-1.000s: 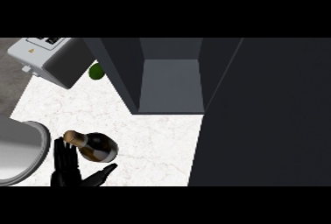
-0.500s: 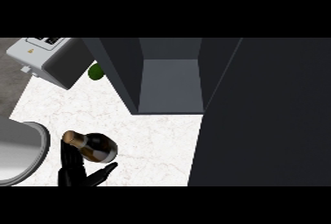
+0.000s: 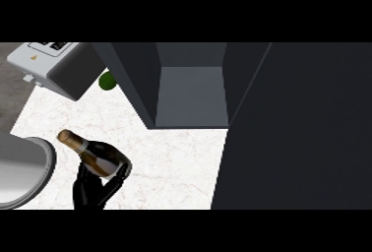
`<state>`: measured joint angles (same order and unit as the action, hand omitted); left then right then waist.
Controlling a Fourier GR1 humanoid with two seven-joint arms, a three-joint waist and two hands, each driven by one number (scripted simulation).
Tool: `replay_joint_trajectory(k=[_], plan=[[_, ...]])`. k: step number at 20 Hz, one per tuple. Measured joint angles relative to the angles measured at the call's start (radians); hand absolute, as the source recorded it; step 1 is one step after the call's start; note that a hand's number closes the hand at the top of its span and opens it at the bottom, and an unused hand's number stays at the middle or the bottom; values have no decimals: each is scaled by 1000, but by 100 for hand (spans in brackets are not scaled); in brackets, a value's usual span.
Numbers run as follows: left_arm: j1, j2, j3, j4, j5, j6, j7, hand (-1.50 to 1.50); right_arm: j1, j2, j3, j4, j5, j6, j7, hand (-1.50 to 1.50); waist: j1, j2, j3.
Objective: Pick up the wine, place it into the cabinet and close the cabinet
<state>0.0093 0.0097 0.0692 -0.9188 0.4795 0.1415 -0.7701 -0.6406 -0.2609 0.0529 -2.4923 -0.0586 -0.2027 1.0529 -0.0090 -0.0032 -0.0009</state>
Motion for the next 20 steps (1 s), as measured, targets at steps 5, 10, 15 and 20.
replay_joint_trajectory(k=[5, 10, 15, 20], plan=[[-56, 20, -10, 55, -37, -25, -36, 150, -17, -3, 3, 5, 2, -9, 1, -150, 1, 0, 1], [-83, 35, -47, 58, -132, 55, -89, 150, -5, -14, -15, 2, -3, -7, 0, -150, -3, -1, 1], [-133, 68, -114, 64, -197, -1, -78, 150, 5, -17, -24, 8, -7, -2, -15, -150, -5, 0, 1], [-188, 97, -171, 54, -237, -95, -65, 150, 20, -16, -32, 12, -15, 4, -26, -150, -4, 0, 1]])
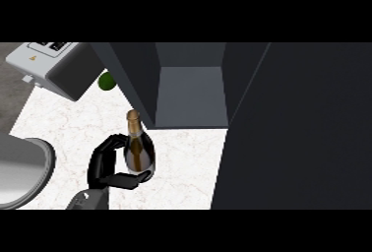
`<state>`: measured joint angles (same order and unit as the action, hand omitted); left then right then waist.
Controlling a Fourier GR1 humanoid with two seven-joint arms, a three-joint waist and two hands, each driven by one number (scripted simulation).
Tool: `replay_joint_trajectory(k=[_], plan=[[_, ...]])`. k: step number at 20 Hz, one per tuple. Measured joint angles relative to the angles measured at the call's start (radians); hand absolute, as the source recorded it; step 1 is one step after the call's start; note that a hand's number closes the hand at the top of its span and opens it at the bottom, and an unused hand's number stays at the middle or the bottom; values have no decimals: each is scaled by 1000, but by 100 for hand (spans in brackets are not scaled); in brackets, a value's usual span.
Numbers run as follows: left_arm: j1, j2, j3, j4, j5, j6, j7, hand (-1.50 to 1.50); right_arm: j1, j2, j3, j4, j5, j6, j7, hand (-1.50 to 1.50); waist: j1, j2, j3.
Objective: Pick up the wine, place it into the cabinet and close the cabinet
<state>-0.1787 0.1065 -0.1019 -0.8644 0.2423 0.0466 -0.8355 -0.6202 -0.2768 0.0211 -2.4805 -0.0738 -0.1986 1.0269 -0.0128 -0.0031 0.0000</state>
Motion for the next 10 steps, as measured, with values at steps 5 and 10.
replay_joint_trajectory(k=[5, 10], plan=[[-18, -4, -35, -105, -30, 5, 31, 150, -17, -4, -2, 5, -7, 0, 7, -150, 7, -2, 0], [-19, -15, -80, -272, -35, 7, 151, 150, 23, -3, -17, -1, -13, 7, -4, -150, 11, -3, 1]])
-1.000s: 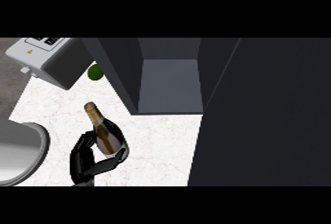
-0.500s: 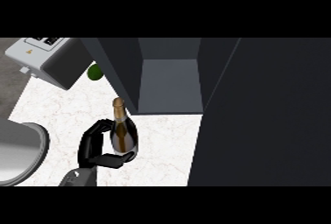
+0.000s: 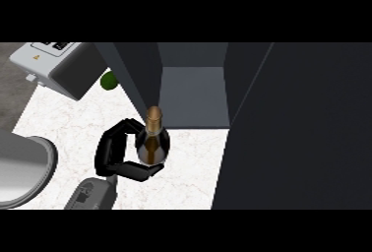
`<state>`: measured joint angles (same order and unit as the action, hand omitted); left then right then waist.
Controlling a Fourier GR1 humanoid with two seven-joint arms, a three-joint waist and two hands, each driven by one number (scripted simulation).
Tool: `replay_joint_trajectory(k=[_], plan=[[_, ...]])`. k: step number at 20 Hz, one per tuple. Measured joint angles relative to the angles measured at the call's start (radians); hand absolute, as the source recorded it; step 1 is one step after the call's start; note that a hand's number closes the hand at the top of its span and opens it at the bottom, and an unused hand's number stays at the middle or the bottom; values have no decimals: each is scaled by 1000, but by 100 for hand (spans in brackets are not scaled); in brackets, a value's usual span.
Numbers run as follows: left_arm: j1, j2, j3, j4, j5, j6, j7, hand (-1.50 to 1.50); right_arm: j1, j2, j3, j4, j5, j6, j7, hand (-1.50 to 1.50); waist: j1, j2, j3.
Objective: Pick up the wine, place it into the cabinet and close the cabinet
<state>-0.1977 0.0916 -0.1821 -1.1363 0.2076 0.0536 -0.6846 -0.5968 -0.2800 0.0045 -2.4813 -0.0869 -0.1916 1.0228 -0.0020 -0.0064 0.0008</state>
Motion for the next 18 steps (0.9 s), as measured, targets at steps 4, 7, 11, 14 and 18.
replay_joint_trajectory(k=[4, 7, 11, 14, 18], plan=[[-1, -38, -39, -150, 13, 25, 127, 150, -3, 0, 6, 1, -1, 1, 1, -150, 1, -1, 0], [-6, -65, -89, -250, 15, 77, 222, 150, 2, 7, 14, 0, -1, -2, -1, -150, 0, -1, 0], [-51, -81, -114, -355, 17, 155, 367, 150, 21, 2, -9, -2, -9, 8, -5, -150, -2, 0, 0], [-100, -86, -151, -417, 9, 245, 464, 150, 27, 7, -3, -4, -9, 6, -5, -150, -5, 0, 0], [-211, -89, -155, -403, 3, 330, 549, 150, 43, 12, 8, -1, -7, 13, -18, -150, -8, 3, -1]])
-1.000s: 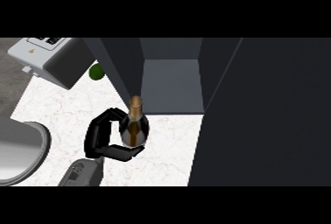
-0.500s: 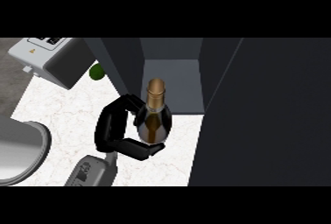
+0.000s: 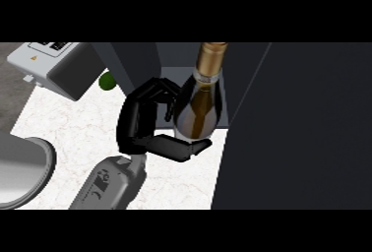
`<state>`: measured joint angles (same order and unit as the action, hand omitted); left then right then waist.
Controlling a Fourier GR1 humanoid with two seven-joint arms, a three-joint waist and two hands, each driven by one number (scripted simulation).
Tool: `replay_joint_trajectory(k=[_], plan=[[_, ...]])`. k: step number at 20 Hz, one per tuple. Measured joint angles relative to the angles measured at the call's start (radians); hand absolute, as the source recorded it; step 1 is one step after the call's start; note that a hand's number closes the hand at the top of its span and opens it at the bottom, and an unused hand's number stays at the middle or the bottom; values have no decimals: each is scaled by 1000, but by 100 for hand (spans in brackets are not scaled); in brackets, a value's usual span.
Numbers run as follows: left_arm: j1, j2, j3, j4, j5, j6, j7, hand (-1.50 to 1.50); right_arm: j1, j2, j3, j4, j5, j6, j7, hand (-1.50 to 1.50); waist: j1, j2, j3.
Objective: Pick up the wine, place it into the cabinet and close the cabinet
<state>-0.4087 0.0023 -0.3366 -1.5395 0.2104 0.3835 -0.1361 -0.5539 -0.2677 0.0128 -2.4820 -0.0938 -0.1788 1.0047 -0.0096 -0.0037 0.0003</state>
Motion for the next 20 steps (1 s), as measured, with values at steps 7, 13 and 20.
replay_joint_trajectory(k=[7, 13, 20], plan=[[-193, -1, 26, 91, 11, 109, 109, 150, -25, -3, -22, 9, -7, 9, 4, -150, -4, 2, 0], [-287, 5, 39, 220, -4, 142, 65, 150, -26, -9, -60, 11, -22, 24, 5, -150, -7, 3, 0], [-333, 4, 34, 365, -41, 145, -24, 150, -36, -6, -58, 22, -30, 31, 4, -150, -6, 4, 0]])
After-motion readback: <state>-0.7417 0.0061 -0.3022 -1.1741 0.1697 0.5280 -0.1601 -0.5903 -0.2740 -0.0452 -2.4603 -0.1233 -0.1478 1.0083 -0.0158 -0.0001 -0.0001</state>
